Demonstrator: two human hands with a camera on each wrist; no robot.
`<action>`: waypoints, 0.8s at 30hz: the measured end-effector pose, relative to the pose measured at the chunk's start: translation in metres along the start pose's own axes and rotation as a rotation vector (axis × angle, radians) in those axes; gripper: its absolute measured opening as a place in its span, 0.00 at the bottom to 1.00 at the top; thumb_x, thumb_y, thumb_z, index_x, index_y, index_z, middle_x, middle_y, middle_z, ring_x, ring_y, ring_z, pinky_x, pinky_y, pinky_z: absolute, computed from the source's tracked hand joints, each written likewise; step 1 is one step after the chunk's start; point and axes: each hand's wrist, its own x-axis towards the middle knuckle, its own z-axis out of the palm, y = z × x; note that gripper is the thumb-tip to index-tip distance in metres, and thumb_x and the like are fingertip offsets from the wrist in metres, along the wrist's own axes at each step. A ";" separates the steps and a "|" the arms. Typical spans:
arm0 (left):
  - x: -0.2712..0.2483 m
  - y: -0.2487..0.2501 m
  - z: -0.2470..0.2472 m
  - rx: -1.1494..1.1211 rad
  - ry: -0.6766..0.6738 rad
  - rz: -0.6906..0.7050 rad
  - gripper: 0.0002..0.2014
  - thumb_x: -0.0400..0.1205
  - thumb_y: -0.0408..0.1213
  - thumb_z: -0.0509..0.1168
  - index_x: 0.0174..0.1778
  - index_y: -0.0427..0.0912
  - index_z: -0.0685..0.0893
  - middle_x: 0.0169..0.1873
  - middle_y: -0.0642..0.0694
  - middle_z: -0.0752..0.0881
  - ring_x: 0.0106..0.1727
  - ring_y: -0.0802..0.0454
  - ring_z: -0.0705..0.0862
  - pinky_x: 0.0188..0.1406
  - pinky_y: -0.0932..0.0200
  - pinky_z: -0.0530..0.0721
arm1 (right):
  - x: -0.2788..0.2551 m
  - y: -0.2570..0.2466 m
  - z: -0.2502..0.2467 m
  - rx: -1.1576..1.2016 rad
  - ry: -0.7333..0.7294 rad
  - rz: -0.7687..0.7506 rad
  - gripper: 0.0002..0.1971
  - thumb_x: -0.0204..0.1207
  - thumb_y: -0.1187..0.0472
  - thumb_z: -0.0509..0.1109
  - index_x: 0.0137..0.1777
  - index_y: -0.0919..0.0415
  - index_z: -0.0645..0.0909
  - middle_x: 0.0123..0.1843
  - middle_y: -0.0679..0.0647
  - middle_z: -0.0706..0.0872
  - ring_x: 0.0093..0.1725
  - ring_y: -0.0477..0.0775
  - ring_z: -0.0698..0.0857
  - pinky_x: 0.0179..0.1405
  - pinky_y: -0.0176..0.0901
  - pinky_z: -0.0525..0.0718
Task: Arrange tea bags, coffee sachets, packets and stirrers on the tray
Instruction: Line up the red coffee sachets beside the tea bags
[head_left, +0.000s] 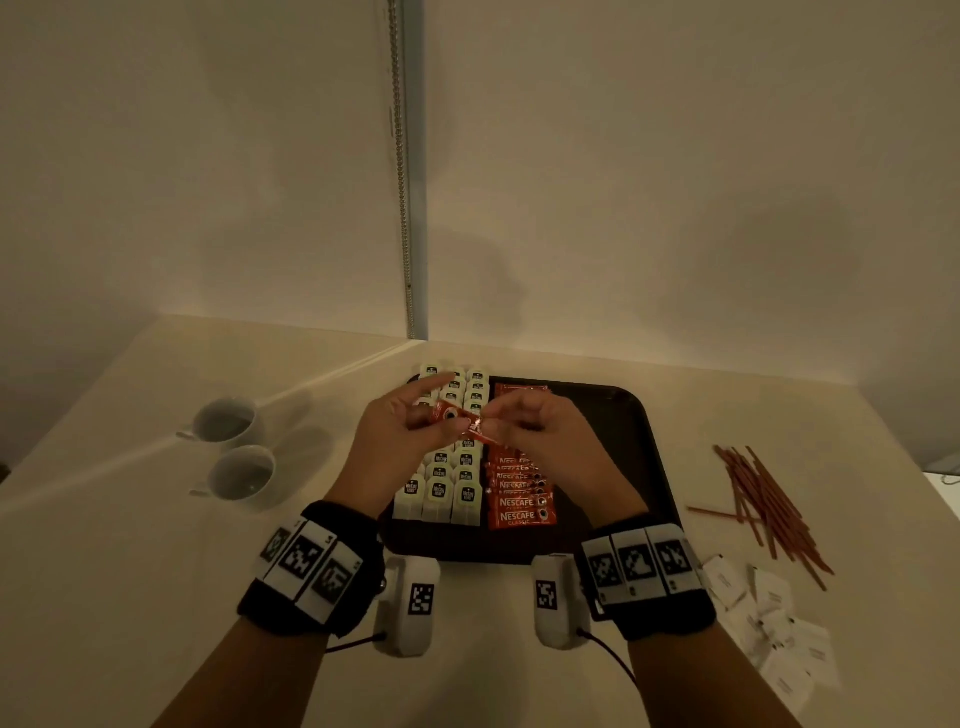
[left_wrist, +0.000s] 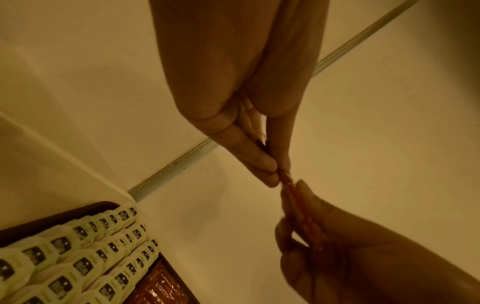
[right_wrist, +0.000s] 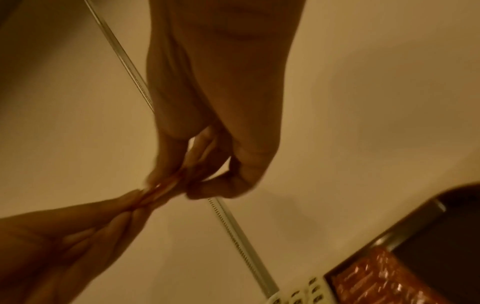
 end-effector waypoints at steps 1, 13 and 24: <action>0.000 0.001 0.000 0.005 0.011 -0.014 0.25 0.73 0.29 0.74 0.67 0.48 0.80 0.44 0.40 0.92 0.49 0.45 0.90 0.54 0.49 0.86 | -0.001 -0.001 -0.002 -0.059 -0.051 0.025 0.11 0.74 0.65 0.73 0.56 0.59 0.83 0.43 0.50 0.90 0.41 0.40 0.89 0.37 0.23 0.81; -0.010 -0.003 0.012 0.038 -0.034 -0.062 0.06 0.76 0.28 0.71 0.48 0.40 0.88 0.39 0.42 0.91 0.41 0.49 0.90 0.42 0.63 0.88 | -0.005 0.001 -0.001 0.191 0.108 0.023 0.11 0.76 0.67 0.70 0.58 0.62 0.76 0.50 0.58 0.84 0.45 0.52 0.87 0.42 0.37 0.86; 0.001 0.013 0.008 0.138 0.084 0.110 0.08 0.73 0.30 0.75 0.44 0.48 0.91 0.40 0.43 0.90 0.40 0.48 0.90 0.42 0.58 0.89 | -0.009 0.025 0.004 0.450 0.156 0.099 0.09 0.72 0.66 0.72 0.52 0.63 0.82 0.56 0.66 0.85 0.53 0.61 0.86 0.54 0.48 0.86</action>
